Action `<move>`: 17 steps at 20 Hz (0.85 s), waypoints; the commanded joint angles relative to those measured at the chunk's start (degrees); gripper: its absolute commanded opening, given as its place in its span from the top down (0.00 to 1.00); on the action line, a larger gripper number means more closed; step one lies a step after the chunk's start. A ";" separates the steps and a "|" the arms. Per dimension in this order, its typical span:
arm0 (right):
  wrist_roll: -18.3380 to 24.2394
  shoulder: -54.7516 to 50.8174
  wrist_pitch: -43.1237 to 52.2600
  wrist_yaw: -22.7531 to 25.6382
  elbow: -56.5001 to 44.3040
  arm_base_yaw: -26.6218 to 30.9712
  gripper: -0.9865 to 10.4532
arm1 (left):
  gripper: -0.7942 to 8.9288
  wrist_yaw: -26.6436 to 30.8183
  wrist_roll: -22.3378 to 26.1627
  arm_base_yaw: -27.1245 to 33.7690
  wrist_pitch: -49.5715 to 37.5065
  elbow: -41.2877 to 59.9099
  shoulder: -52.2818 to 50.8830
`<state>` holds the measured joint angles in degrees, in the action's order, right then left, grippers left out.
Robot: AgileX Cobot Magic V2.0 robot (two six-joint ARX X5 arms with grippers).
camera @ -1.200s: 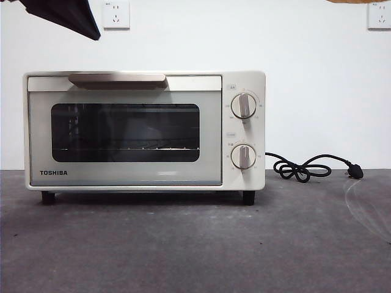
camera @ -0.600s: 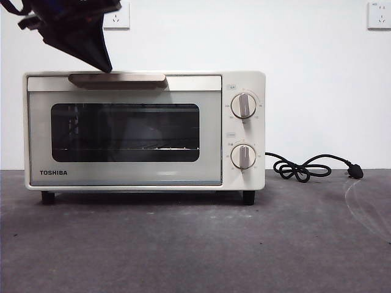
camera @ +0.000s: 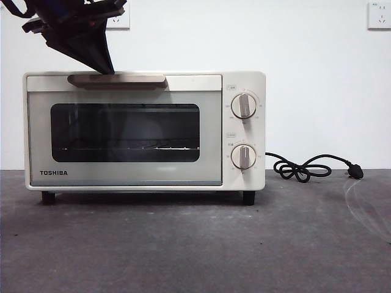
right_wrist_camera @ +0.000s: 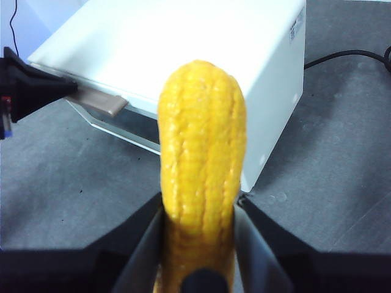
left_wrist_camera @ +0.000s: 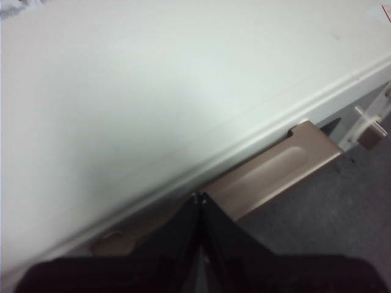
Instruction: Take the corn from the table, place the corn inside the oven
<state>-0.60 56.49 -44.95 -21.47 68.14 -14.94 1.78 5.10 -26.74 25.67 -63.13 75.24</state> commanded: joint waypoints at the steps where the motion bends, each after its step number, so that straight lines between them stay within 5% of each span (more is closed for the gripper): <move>1: 0.24 -0.15 0.66 -0.20 0.11 -0.09 0.93 | 0.92 -0.70 0.48 -1.09 5.90 1.55 1.70; 17: 0.26 -0.15 0.17 -0.70 0.11 -0.09 0.93 | 0.92 -0.26 -2.12 -8.28 19.69 1.55 1.77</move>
<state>-0.60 56.49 -45.01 -22.02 68.14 -14.94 -0.91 3.42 -35.64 47.64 -62.24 76.09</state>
